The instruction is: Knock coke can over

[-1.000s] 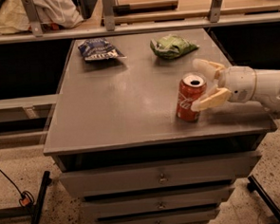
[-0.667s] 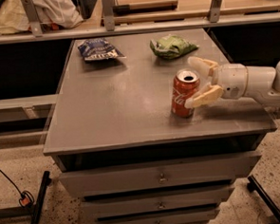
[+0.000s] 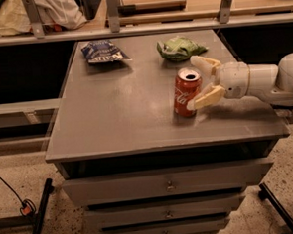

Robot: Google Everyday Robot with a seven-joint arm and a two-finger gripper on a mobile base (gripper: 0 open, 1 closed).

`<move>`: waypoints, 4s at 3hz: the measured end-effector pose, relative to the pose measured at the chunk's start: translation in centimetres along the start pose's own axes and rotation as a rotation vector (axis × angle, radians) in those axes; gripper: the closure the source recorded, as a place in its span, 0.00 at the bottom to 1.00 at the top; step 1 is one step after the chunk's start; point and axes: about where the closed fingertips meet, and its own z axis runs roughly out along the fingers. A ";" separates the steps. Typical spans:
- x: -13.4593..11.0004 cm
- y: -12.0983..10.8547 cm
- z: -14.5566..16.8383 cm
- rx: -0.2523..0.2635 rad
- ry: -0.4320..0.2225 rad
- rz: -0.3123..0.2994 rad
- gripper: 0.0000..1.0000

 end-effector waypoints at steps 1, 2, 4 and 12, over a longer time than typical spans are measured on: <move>0.4 0.7 -0.2 -0.023 0.000 0.000 0.00; 0.4 1.4 -0.5 -0.049 -0.001 -0.008 0.00; -0.9 3.9 -2.1 -0.095 0.000 -0.019 0.00; -3.4 13.2 -10.3 -0.169 0.113 0.068 0.45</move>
Offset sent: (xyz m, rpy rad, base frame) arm -0.0240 -0.0088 -0.0057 -0.0113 -0.0086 0.0695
